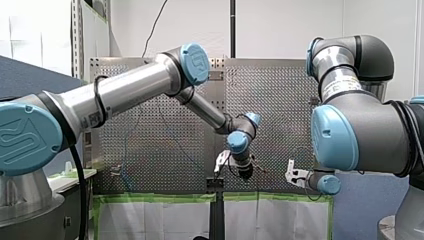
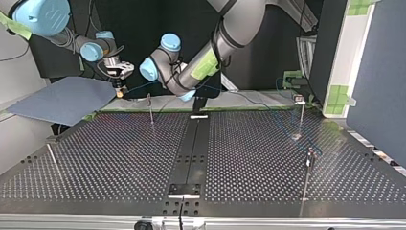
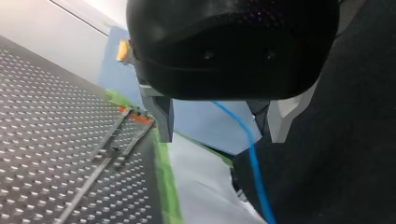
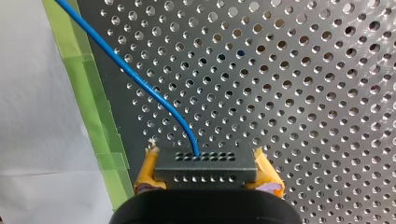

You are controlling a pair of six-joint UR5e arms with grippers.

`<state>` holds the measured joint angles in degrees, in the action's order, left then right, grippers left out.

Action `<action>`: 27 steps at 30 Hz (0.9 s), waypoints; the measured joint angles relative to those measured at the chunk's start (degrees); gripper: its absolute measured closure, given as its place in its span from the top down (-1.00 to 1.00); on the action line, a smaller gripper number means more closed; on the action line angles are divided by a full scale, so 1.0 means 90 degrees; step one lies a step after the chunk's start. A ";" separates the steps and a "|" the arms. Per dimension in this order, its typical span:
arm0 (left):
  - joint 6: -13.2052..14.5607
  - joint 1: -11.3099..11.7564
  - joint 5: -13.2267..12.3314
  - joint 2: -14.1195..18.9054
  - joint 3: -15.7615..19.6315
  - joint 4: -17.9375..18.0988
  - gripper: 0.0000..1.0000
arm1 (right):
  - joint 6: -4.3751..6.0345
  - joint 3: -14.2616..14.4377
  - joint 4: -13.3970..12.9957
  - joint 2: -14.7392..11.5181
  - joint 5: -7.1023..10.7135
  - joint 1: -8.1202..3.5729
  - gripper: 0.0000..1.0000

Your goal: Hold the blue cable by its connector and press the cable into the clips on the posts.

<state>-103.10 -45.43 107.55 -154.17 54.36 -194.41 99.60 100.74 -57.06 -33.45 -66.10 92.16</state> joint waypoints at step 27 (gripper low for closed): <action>-0.0335 -0.0025 0.0251 -0.0103 -0.1433 -0.1433 0.98 | 0.0000 -0.0011 -0.0009 0.0000 0.0000 0.0052 -1.00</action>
<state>-106.11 -45.66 109.80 -155.09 41.46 -207.31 99.60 100.64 -57.14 -33.46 -66.10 92.62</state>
